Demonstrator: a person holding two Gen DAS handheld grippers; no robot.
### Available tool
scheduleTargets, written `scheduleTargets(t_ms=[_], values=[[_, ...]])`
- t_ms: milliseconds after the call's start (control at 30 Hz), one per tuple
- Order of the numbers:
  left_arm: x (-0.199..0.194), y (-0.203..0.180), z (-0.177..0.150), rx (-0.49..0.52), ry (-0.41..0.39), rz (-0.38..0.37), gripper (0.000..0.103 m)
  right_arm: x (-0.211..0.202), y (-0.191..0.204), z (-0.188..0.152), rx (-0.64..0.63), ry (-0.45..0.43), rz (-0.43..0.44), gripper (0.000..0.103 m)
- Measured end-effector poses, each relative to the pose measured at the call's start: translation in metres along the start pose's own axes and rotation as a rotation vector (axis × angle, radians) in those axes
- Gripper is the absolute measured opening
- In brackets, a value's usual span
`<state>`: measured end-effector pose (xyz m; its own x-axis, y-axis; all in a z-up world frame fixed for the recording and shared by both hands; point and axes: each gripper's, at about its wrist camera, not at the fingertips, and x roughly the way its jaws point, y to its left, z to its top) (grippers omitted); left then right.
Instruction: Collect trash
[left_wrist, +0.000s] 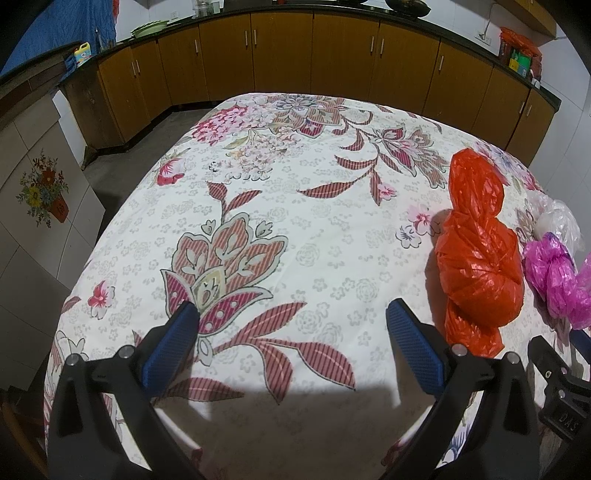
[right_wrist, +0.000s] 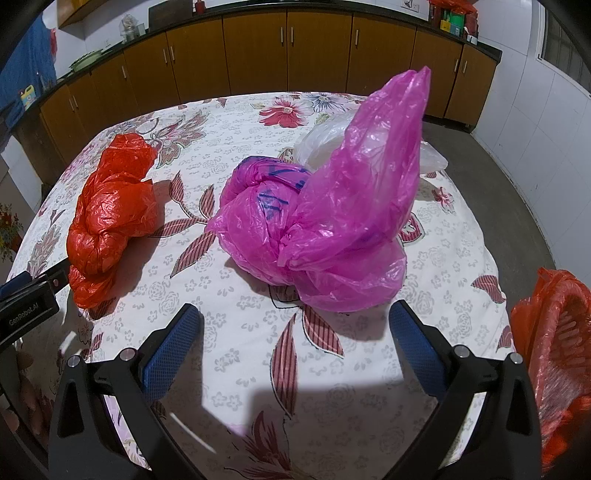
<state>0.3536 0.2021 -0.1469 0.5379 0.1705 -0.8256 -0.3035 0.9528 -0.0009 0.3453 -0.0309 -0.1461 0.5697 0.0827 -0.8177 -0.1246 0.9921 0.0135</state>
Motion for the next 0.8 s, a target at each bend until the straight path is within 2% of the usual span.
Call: scheduleTargets(t_ms=[633, 800], values=[[-0.0009, 0.0008, 0.0002, -0.003, -0.002, -0.005, 0.099, 0.0000, 0.0000, 0.0000, 0.000, 0.000, 0.000, 0.101], [-0.0039, 0.0072, -0.0011, -0.029, -0.012, -0.031, 0.099, 0.0001, 0.0000, 0.0000, 0.000, 0.000, 0.000, 0.101]])
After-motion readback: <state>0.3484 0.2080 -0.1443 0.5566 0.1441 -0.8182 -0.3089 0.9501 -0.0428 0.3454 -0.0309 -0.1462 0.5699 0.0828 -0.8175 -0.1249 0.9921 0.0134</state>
